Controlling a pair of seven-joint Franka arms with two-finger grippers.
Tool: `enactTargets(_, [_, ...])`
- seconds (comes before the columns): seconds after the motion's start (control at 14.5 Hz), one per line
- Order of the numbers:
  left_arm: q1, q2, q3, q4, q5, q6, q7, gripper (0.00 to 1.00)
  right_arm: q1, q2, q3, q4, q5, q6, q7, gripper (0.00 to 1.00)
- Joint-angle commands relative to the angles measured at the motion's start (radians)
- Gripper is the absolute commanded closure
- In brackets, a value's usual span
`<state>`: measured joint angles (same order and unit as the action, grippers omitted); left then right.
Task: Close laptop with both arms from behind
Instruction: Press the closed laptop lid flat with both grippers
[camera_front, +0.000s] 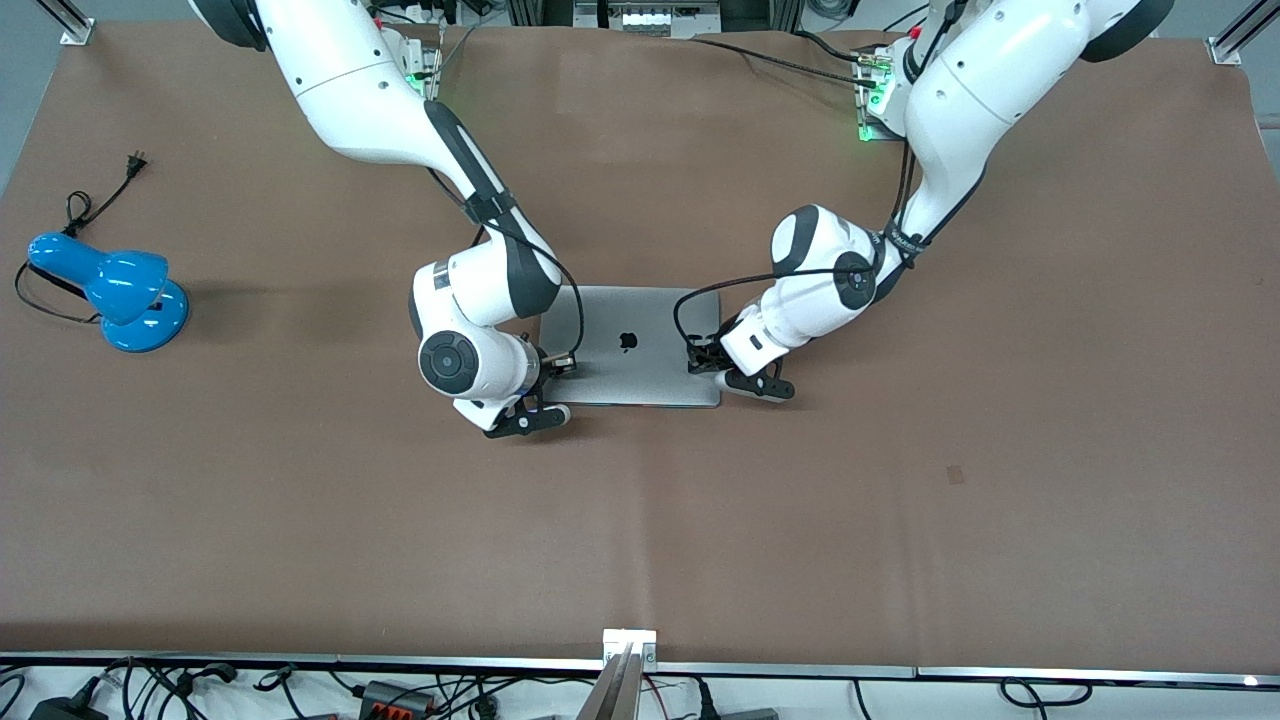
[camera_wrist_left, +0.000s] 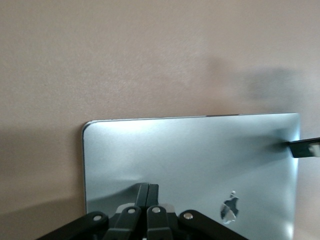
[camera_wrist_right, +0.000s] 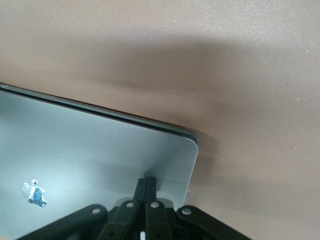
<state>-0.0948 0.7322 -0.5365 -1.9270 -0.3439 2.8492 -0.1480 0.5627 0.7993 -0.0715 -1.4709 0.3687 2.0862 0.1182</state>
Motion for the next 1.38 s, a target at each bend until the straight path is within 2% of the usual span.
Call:
enactTargets(0.0, [-0.043,0.023,0.038,0.033,0.014,0.007,0.015,0.99,-0.001,0.026,0.002,0.027,-0.017,0.015,0.008,1.00])
enactTargets(0.48, [-0.039,0.024,0.044,0.033,0.016,0.006,0.018,0.99,0.000,0.028,0.002,0.040,-0.017,0.011,0.008,1.00])
enactTargets(0.76, [-0.026,-0.025,0.043,0.017,0.017,-0.013,0.013,0.99,0.002,0.017,0.002,0.044,-0.019,0.005,0.009,1.00])
enactTargets(1.1, [0.013,-0.174,0.044,0.034,0.017,-0.314,0.013,0.99,0.013,-0.011,-0.037,0.043,-0.019,-0.072,0.009,1.00])
enactTargets(1.31, [0.062,-0.243,0.044,0.109,0.067,-0.593,0.015,0.99,0.017,-0.040,-0.082,0.041,-0.022,-0.145,0.011,1.00])
